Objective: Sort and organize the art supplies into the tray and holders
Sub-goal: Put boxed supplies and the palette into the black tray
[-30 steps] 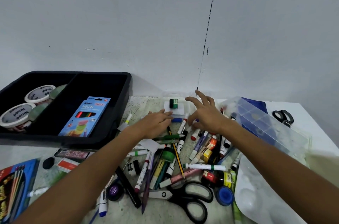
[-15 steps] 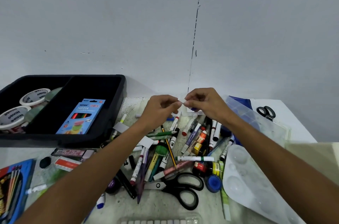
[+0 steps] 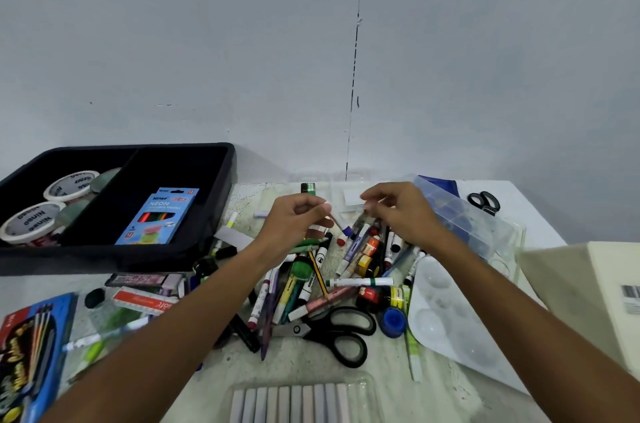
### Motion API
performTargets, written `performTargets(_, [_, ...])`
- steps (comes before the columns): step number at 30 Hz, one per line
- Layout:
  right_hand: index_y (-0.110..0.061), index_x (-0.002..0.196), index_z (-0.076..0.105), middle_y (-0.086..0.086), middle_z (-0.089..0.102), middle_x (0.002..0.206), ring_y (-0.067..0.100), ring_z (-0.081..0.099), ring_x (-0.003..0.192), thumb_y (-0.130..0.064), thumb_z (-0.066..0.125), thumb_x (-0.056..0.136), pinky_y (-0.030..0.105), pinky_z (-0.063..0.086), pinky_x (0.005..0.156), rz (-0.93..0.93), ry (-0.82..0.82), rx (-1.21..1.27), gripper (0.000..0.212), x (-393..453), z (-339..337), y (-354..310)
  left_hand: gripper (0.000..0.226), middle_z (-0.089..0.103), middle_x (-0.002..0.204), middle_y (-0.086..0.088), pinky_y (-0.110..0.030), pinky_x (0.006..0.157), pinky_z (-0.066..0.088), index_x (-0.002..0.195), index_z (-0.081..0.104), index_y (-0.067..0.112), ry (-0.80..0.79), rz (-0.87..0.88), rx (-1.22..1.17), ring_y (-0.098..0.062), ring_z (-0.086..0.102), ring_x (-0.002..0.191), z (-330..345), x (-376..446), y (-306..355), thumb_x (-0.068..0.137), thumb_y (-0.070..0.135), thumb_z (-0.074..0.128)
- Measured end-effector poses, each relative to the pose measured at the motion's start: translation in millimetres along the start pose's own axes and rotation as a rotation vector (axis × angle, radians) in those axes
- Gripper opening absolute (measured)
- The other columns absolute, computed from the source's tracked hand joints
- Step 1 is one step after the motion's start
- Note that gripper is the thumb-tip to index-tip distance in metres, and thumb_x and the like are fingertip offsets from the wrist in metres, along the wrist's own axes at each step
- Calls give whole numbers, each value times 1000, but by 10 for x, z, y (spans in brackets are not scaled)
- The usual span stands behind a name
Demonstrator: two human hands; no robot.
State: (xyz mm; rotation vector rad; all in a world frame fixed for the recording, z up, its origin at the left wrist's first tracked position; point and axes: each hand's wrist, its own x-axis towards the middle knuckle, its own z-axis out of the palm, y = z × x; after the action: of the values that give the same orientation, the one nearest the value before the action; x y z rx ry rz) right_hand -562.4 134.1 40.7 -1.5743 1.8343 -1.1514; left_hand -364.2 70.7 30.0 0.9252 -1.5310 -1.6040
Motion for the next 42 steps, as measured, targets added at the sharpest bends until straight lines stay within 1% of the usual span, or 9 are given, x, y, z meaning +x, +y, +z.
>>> performTargets(4, [-22,98,74,1,64,118,23,53,114,-16,67,87,40,43,96,-48,6,-558,15,-139,-330,199,6,70,76,-6,-27,62,55,88,64,5,-82,-34,61,-19,69,76,129,7,-43,90,10,63])
performTargets(6, [-29,99,74,1,47,141,29,33,134,-24,65,88,43,30,106,3,-102,-823,15,-266,-438,236,6,70,75,-5,-25,61,55,85,64,7,-111,-46,87,-16,68,73,233,20,-65,91,10,62])
performTargets(8, [-34,101,73,1,23,157,31,9,146,-29,62,90,47,14,114,32,-188,-924,16,-361,-465,305,8,71,75,-5,-24,60,54,84,64,9,-131,-51,108,-16,67,71,310,35,-84,91,11,61])
performTargets(11, [-37,108,70,3,-4,162,37,-20,145,-26,63,91,56,-9,116,32,-259,-947,22,-427,-402,434,6,72,80,-11,-27,61,52,86,64,9,-143,-65,132,-19,68,74,361,64,-110,91,11,62])
performTargets(14, [-38,117,66,7,-16,160,40,-34,137,-21,64,89,60,-17,112,16,-284,-945,32,-384,-330,508,6,73,81,-11,-26,57,49,87,64,8,-141,-72,142,-21,68,72,344,81,-127,91,11,62])
performTargets(19, [-37,127,60,9,-16,160,40,-34,137,-19,60,91,61,-16,112,15,-314,-946,40,-316,-261,556,6,73,79,-12,-24,52,47,85,63,9,-110,-76,156,-23,68,72,279,76,-117,91,11,62])
performTargets(25, [-34,109,70,7,-10,161,40,-27,141,-24,61,91,58,-16,112,-81,-289,-987,22,-241,-216,530,6,71,73,-3,-25,54,43,86,62,8,-86,-78,157,-17,68,66,215,30,-111,91,11,62])
performTargets(32, [-30,104,71,10,-11,161,44,-26,140,-26,59,93,65,-11,112,-141,-310,-1101,17,-160,-139,611,6,71,70,-1,-26,55,44,87,63,8,-69,-86,168,-15,69,66,156,-17,-114,91,12,63])
performTargets(42, [-29,94,76,6,27,157,37,4,147,-30,75,79,58,5,115,-329,-264,-1032,15,-174,-175,640,5,70,85,-11,-22,52,43,88,64,9,-38,-93,184,-14,67,64,80,-122,-129,90,13,63])
